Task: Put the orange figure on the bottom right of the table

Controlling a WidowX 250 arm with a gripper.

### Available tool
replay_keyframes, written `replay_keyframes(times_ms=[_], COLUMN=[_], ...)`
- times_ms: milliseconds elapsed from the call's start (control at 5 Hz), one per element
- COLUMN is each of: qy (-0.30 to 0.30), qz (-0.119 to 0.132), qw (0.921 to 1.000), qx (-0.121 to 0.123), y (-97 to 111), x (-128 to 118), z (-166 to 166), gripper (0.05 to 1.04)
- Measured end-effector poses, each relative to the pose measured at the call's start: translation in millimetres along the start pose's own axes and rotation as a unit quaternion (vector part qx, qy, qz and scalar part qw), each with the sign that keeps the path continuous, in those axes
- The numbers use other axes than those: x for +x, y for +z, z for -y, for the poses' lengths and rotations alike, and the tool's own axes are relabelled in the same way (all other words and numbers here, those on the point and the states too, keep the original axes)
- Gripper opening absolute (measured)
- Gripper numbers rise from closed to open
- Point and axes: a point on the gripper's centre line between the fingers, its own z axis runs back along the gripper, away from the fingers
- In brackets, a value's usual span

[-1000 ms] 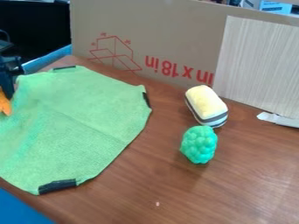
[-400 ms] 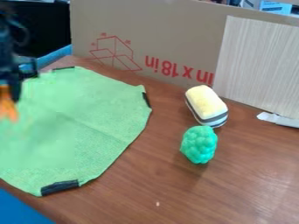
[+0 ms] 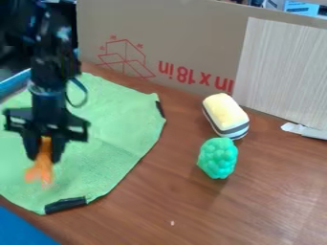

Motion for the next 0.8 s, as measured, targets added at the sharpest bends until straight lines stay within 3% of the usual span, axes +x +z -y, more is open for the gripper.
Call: replay_keyframes(times_ms=[200,400,600,800], qy=[-0.079,-0.111,-0.132,-0.148], qz=[-0.007,0.009,0.002,0.014], qw=[0.9959,0.9903,0.9861,0.9814], qx=[-0.043,-0.083,-0.101,-0.122], y=[0,18,31,32], x=[-27,-47,-64,-77], z=[31,53,72,94], gripper=[0.368,0.368,0.368,0.368])
